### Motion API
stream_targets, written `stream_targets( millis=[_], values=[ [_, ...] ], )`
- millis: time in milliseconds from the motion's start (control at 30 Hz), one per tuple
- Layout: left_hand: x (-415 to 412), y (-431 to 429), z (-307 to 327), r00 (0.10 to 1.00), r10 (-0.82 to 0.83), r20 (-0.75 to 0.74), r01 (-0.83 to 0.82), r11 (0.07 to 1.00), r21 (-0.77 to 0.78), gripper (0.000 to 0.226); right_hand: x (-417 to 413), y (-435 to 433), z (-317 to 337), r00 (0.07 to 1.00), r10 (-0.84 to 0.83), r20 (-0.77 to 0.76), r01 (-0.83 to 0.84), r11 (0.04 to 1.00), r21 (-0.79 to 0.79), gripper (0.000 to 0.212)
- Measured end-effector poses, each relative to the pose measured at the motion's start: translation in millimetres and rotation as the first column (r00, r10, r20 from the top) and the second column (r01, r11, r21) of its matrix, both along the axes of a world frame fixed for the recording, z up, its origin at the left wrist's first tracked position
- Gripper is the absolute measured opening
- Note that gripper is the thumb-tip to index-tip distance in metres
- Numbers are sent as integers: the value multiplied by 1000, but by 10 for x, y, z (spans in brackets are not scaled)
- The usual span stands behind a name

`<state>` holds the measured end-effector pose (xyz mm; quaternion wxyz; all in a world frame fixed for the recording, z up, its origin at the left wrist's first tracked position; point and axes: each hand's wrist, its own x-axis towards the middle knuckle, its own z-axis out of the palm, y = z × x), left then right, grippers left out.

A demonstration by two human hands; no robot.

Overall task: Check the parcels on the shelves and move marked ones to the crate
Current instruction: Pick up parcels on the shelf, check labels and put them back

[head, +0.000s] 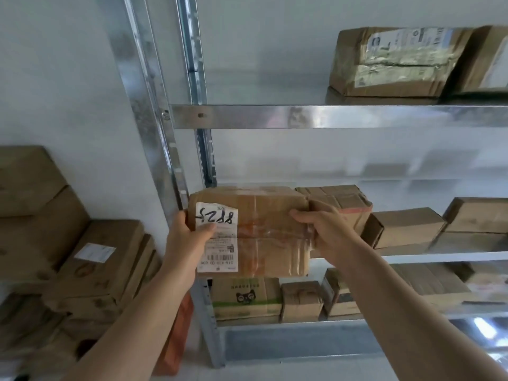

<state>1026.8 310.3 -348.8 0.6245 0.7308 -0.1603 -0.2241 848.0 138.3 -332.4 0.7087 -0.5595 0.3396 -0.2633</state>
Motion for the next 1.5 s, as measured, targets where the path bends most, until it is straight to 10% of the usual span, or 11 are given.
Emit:
stream_targets(
  millis=[833,1067,1500],
  values=[
    [194,-826,-515,931,257,-258,-217,961,173,27,723,-533,-730,911,-138,-389,59,976,-208,29],
    [-128,-774,-183,980,155,127,-164,985,60,38,618,-397,-506,891,-218,-399,97,948,-303,14],
    [-873,-1535,-113,984,-166,70,169,985,-33,32,-325,-788,-222,853,-466,-234,317,820,-477,37]
  ],
)
